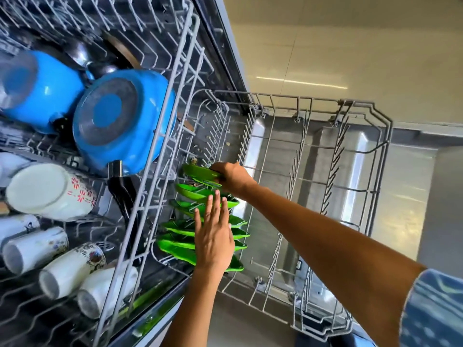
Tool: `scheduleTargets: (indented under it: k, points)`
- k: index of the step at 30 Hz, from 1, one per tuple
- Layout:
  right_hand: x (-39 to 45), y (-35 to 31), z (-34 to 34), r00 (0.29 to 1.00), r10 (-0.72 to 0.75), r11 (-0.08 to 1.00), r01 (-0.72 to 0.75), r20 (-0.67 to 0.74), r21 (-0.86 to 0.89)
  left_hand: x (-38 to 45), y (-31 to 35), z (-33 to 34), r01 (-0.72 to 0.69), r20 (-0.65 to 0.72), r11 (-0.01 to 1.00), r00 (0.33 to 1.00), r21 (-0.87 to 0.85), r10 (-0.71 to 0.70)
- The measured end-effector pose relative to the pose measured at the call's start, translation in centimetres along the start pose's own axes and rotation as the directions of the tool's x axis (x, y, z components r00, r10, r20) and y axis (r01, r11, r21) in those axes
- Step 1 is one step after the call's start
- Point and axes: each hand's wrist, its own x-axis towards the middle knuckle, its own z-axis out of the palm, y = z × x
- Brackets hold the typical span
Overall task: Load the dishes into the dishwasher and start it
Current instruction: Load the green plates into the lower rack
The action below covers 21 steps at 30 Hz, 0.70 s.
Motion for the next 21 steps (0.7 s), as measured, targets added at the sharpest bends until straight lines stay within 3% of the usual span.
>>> scheduleTargets:
  k: [4,10,15,21]
  points:
    - [-0.1,-0.2,0.7,0.993,0.014,0.998,-0.007,0.12,-0.057,-0.1,-0.2,0.1,-0.018,-0.004,1.0,1.0,-0.003,0.018]
    - [-2.3,1.2,-0.2,0.994,0.077,0.988,-0.065,0.077,-0.138,-0.3,-0.4,-0.2,-0.002,0.039,0.999,0.999,-0.032,0.003]
    - [-6.9,2.5,-0.8,0.984,0.131,0.985,-0.143,-0.121,-0.098,-0.2,0.5,-1.7,0.029,0.007,0.991,1.0,-0.134,-0.028]
    - [-16.2,2.3,-1.0,0.959,-0.002,0.995,-0.027,-0.282,-0.099,-4.4,3.0,-4.8,-0.068,-0.226,0.951,0.974,-0.3,-0.002]
